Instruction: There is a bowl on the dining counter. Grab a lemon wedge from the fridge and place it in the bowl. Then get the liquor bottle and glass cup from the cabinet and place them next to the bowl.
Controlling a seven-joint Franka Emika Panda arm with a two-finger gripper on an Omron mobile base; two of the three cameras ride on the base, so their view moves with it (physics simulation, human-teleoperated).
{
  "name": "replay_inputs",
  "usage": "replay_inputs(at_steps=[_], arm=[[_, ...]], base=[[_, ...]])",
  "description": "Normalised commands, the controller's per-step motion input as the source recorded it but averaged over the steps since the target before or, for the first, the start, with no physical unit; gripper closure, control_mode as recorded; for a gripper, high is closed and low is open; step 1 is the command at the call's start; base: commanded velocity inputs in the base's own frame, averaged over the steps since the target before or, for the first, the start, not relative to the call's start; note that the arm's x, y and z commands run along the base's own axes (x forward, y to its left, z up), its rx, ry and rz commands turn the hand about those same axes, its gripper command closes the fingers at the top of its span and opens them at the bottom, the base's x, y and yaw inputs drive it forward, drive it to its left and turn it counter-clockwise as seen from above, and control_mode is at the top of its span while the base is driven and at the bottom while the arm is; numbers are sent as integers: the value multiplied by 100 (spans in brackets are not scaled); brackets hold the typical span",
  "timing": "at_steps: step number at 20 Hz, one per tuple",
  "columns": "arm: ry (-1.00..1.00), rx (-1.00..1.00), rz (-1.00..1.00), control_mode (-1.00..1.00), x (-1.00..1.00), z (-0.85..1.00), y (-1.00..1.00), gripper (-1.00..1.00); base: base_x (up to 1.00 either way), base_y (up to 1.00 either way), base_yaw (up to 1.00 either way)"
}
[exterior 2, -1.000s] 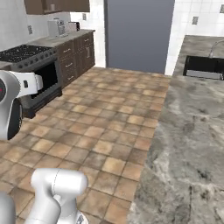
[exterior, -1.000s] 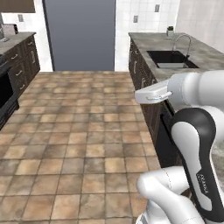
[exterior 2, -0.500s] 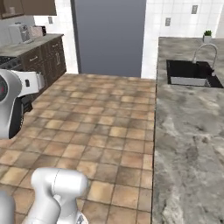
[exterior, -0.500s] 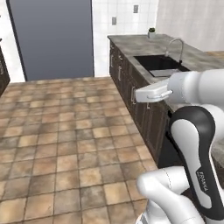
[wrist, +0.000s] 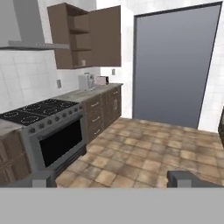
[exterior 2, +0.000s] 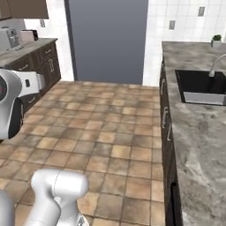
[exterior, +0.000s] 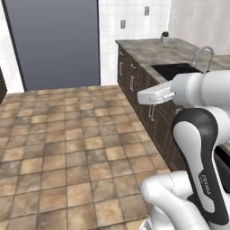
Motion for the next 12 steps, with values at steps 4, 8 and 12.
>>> replay_inputs(at_steps=[4,8,12], arm=[[0,0,0,100,0,0,0,-100],[0,0,0,100,0,0,0,-100],[0,0,0,100,0,0,0,-100]], base=[[100,9,23],[100,1,24],[100,0,26]])
